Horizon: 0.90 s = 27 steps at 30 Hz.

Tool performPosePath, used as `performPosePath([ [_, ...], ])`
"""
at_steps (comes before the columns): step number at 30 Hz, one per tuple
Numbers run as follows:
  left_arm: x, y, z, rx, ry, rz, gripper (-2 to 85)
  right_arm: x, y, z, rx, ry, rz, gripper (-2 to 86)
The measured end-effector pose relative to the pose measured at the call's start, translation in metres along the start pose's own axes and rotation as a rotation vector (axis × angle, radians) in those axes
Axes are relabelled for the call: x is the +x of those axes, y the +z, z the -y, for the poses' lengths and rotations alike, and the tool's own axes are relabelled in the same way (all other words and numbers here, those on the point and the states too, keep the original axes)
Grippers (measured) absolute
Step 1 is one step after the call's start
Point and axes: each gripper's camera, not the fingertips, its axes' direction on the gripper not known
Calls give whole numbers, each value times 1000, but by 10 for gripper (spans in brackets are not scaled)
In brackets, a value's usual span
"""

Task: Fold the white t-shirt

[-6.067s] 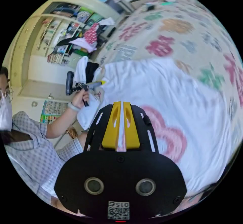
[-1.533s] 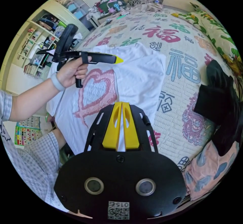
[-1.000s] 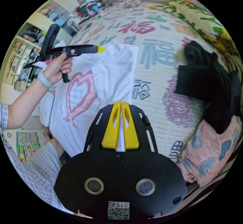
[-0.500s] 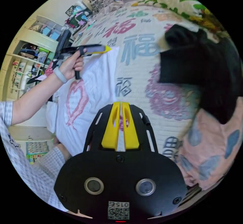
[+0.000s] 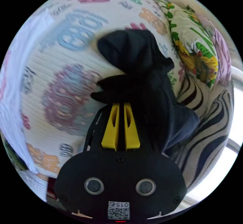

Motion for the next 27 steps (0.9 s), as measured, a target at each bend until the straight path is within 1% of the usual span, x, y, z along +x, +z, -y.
performPosePath([
  [1,2,-6,-4,-1,-8,-11,26,7,10,2,-59,-48,-45,23],
  [3,4,-14,-9,-3,-22,-13,21,23,10,9,-65,-36,47,20],
  [4,7,-20,-11,-6,-29,-18,18,27,9,15,-75,-54,-3,17],
  [5,10,-26,-13,-4,-35,-31,15,26,9,18,-83,-76,-65,17],
  [6,12,-29,-14,-1,-30,-40,13,29,10,21,-104,-78,-259,16],
  [7,17,-35,-16,-2,-14,-55,10,43,18,21,-175,-49,-407,16],
  [8,23,-41,-19,-7,6,-59,8,56,24,19,-233,-19,-439,16],
  [9,26,-44,-21,-9,17,-60,6,87,32,12,-336,105,-357,18],
  [10,30,-48,-25,-16,31,-64,5,112,30,11,-361,273,-200,21],
  [12,35,-54,-33,-27,26,-74,3,114,26,21,-358,351,-155,27],
  [14,40,-62,-45,-24,3,-90,1,92,25,36,-354,290,-213,36],
  [16,43,-72,-55,-16,-20,-117,1,62,22,50,-383,133,-303,48],
  [18,46,-84,-65,-2,-43,-136,1,44,8,51,-342,65,-327,54],
  [20,51,-108,-82,18,-60,-129,4,31,-15,46,-269,66,-248,56],
  [21,53,-115,-86,22,-62,-119,5,21,-34,42,-203,68,-181,56],
  [24,58,-156,-112,48,-88,-32,13,-17,-86,34,-11,43,-23,60],
  [25,59,-175,-124,66,-105,23,19,-38,-105,35,50,0,50,60],
  [26,58,-195,-137,86,-130,88,27,-49,-113,37,84,-14,81,60],
  [27,58,-206,-143,96,-149,125,31,-74,-130,43,171,-58,168,57],
])
